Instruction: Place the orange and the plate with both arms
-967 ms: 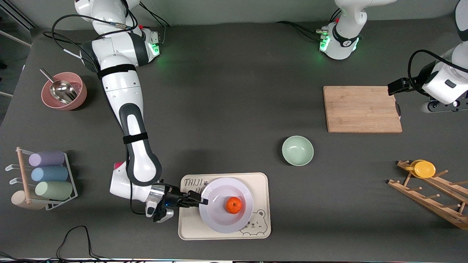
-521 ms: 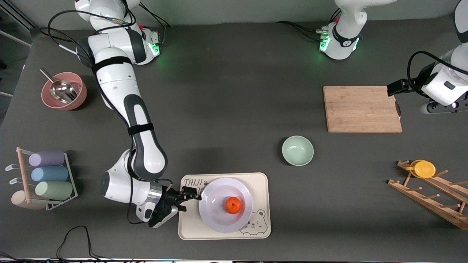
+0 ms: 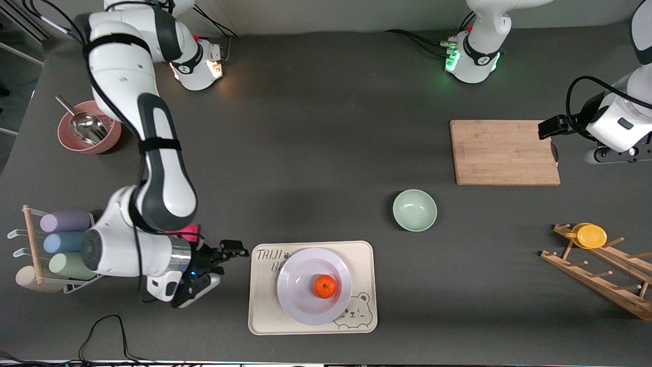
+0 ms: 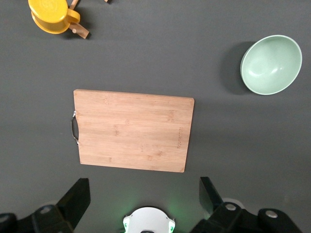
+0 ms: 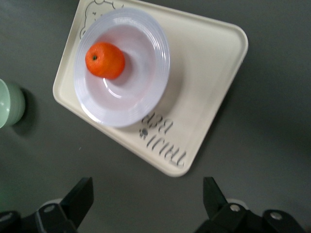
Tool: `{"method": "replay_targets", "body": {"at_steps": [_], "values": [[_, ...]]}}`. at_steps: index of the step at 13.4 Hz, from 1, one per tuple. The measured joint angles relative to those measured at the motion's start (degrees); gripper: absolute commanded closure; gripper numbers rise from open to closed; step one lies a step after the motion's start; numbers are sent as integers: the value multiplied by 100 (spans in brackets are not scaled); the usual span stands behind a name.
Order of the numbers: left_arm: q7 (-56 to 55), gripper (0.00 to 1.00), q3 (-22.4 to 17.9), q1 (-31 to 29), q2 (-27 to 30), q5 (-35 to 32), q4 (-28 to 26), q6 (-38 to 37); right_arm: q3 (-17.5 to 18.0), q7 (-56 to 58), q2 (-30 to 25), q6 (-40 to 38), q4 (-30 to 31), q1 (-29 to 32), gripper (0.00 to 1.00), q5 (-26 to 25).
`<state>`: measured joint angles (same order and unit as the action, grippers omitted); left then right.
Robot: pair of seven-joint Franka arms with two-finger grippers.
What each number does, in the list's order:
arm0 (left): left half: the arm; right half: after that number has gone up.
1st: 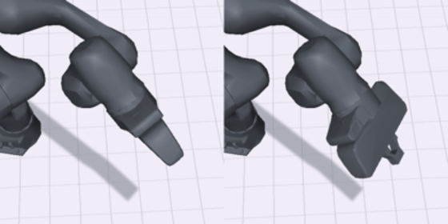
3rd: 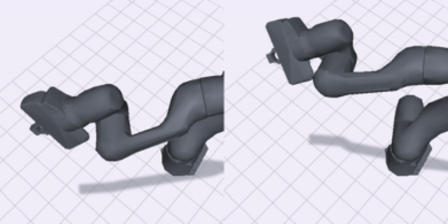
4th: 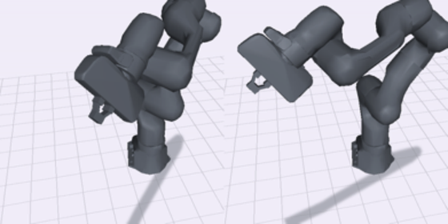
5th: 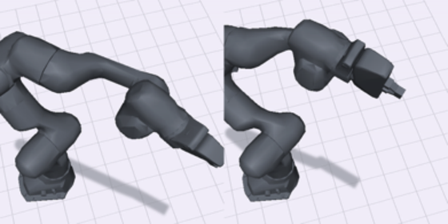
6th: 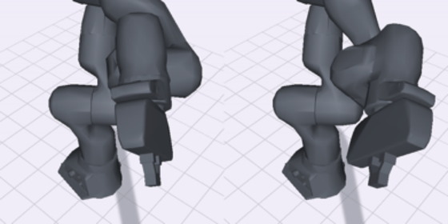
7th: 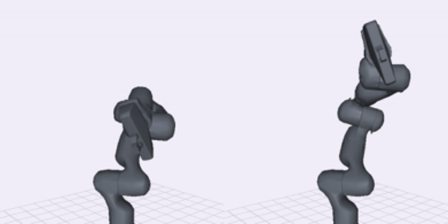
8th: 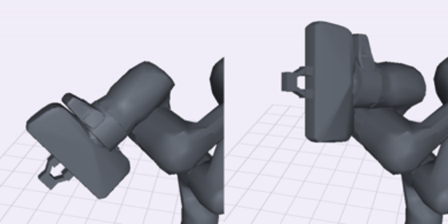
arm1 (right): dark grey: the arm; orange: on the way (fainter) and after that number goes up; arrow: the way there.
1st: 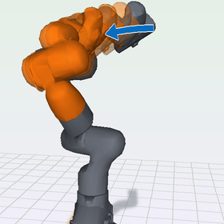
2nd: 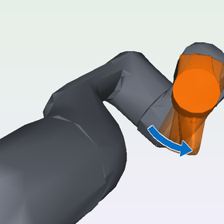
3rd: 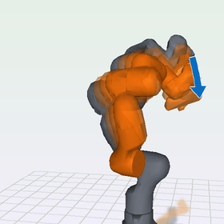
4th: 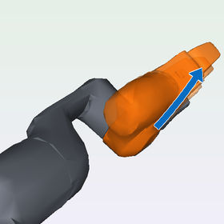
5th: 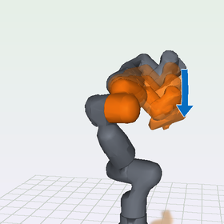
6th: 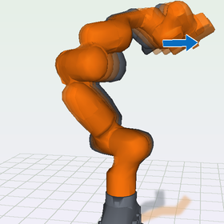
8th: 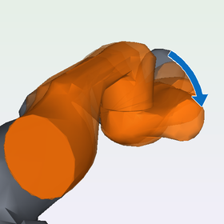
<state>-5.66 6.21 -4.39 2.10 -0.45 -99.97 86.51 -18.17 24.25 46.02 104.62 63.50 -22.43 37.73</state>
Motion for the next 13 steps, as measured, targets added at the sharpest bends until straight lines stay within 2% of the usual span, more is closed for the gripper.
{"method": "replay_targets", "body": {"at_steps": [4, 6, 10, 13], "values": [[-19, 0, -8, 3, 28, 40, 62, -26, -54, -1467, -1655, -357, 1317, -330, 0, -1757], [-19, 0, -49, -4, 89, 46, 60, -36, -81, -2148, -2455, -362, 2092, -616, 0, -2421], [-19, 0, -91, -6, 222, 49, 90, -16, -134, -2519, -3838, -360, 3360, -721, 0, -3164], [-19, 0, -83, -6, 250, 51, 168, 0, -148, -2830, -4765, -581, 3860, -721, 0, -3465]]}}
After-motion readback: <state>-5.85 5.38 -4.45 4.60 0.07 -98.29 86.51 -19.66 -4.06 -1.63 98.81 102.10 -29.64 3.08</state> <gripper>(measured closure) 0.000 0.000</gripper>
